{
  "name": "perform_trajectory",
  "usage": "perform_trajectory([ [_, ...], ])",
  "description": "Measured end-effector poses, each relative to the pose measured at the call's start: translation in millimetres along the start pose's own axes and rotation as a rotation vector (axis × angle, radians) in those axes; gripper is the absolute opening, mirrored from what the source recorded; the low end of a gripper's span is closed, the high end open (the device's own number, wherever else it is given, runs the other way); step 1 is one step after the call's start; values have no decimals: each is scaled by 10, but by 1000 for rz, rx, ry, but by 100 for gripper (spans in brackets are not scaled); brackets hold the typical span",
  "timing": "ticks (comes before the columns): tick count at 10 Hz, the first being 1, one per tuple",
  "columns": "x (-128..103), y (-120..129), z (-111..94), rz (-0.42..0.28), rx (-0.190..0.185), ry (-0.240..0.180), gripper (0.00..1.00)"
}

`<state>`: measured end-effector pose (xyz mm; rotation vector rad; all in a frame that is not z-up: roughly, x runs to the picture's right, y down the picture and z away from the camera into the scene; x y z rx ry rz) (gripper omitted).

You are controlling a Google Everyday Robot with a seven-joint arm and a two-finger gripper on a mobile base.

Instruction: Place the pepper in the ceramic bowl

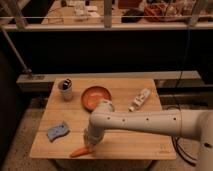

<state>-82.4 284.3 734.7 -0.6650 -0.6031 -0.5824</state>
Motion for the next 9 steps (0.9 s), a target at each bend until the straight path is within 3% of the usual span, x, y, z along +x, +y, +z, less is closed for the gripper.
perform_trajectory([
  [2, -10, 4, 3, -4, -1, -1, 16],
  [4, -5, -19, -7, -5, 0, 3, 23],
  [9, -8, -62, -8, -12, -5, 8, 73],
])
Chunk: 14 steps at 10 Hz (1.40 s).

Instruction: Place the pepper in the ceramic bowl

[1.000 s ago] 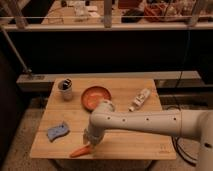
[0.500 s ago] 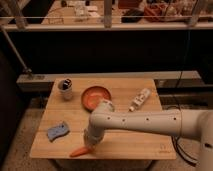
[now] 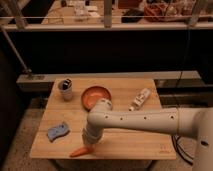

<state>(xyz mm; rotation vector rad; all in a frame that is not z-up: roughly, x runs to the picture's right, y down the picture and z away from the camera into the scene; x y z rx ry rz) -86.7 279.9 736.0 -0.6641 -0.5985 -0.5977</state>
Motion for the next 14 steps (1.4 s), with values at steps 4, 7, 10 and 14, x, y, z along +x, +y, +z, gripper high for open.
perform_trajectory([
  [4, -37, -16, 12, -18, -10, 5, 77],
  [7, -32, 17, 41, -28, -19, 1, 53],
  [10, -42, 9, 102, -43, -24, -3, 44],
  [14, -46, 43, 16, -43, -26, 3, 23],
])
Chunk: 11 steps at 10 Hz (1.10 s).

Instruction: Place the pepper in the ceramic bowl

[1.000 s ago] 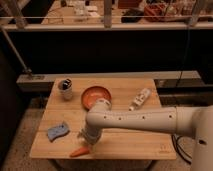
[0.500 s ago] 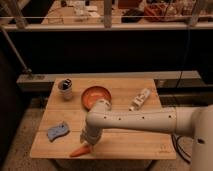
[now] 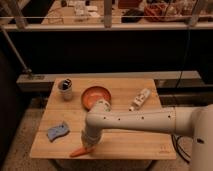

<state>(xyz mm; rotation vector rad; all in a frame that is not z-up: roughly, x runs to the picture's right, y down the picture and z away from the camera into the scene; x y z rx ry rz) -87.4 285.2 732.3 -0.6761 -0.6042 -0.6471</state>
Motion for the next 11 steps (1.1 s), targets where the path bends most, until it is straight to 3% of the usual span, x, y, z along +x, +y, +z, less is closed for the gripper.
perform_trajectory([
  [3, 58, -25, -124, 15, 10, 5, 30],
  [6, 43, -45, -19, -13, 5, 9, 56],
  [7, 51, -32, -40, -11, 4, 13, 60],
  [11, 46, -55, -95, -23, 3, 19, 66],
])
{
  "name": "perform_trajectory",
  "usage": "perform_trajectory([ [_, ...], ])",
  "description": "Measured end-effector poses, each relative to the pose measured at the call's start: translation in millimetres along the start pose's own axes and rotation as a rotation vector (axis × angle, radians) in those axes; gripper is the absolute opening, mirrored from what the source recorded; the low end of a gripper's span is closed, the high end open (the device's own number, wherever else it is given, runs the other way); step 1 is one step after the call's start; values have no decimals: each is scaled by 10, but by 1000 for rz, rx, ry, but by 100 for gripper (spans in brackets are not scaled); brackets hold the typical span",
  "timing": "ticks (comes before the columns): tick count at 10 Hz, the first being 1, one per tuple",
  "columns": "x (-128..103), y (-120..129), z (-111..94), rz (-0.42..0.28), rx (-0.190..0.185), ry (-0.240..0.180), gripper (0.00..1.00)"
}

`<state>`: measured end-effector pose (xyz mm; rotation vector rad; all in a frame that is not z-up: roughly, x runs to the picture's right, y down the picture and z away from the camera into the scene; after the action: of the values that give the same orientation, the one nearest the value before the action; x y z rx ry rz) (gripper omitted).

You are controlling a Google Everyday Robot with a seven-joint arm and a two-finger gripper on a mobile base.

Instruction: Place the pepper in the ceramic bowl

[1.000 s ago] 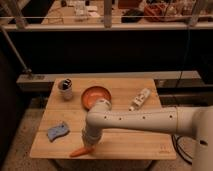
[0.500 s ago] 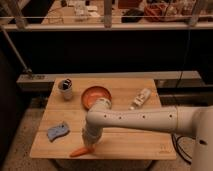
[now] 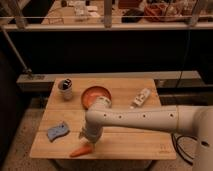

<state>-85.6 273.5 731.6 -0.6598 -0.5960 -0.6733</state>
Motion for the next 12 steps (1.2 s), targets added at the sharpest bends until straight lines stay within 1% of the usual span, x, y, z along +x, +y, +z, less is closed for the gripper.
perform_trajectory([
  [1, 0, -4, 13, -1, -1, -2, 63],
  [2, -17, 38, 44, -7, -6, -5, 54],
  [3, -27, 60, 60, -9, -5, -6, 52],
  [4, -26, 48, 71, -9, -5, -8, 54],
  [5, -20, 20, 89, -16, -7, -10, 59],
  [6, -3, 22, 103, -19, -8, -10, 58],
  [7, 10, 25, 114, -20, -9, -10, 53],
  [10, -11, 67, 115, -27, -17, -14, 21],
  [11, -19, 62, 119, -32, -19, -13, 14],
  [12, -26, 78, 120, -35, -23, -13, 11],
])
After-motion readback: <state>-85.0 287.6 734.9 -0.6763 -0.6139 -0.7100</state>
